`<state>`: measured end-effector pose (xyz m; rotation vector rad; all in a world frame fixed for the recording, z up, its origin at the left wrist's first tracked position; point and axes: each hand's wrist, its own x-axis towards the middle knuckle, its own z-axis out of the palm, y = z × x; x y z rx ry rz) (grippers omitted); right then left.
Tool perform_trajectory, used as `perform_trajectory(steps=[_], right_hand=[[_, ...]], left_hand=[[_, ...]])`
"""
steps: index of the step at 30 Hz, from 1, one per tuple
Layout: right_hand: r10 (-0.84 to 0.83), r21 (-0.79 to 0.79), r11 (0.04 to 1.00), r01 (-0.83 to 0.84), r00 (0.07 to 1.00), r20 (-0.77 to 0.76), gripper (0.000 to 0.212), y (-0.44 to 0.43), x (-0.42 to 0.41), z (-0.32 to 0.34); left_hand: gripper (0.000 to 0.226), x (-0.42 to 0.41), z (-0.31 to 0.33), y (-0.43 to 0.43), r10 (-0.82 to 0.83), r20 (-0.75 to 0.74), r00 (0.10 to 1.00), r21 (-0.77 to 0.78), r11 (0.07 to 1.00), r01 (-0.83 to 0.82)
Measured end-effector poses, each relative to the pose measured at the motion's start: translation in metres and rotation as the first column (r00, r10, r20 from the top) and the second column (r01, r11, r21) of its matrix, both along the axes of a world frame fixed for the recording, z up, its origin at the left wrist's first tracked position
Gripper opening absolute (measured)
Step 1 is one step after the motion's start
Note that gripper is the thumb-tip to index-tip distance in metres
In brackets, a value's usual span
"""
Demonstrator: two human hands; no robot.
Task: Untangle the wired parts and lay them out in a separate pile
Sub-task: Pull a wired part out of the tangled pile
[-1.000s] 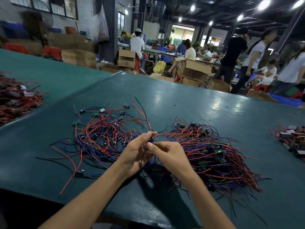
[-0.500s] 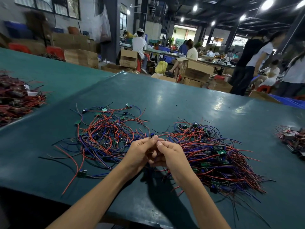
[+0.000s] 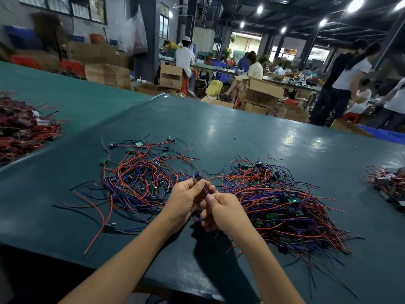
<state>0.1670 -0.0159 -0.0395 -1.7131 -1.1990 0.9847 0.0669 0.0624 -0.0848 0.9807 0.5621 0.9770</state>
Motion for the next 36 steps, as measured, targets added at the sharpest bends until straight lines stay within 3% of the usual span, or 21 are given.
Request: perform_trajectory(steps=[9,19,29,34,36], right_hand=[[-0.030,-0.013,0.999,0.031,0.999,0.032,0.035,-0.022,0.000,-0.012],[-0.062,-0.048,0.997,0.056,0.990,-0.129,0.032,-0.046,0.005,-0.017],[-0.052,-0.054,0.997,0.054,0.998,0.037,0.027,-0.043,0.017,-0.032],[-0.069,-0.037,0.997,0.062,0.974,-0.218,0.017,-0.043,0.021,-0.032],[-0.095,0.005,0.995,0.098,0.970,-0.223,0.017,-0.046,0.020,-0.035]], left_hand=[[0.019,0.000,0.008,-0.003,0.094,-0.028,0.995,-0.060,0.994,-0.096],[0.019,0.000,0.006,-0.001,0.127,-0.066,0.990,-0.081,0.988,-0.132],[0.019,-0.001,0.003,0.002,0.143,-0.076,0.987,-0.080,0.986,-0.149],[0.018,0.001,0.003,0.001,0.121,-0.086,0.989,-0.078,0.989,-0.128],[0.015,-0.001,0.005,0.002,0.091,-0.074,0.993,-0.066,0.993,-0.096]])
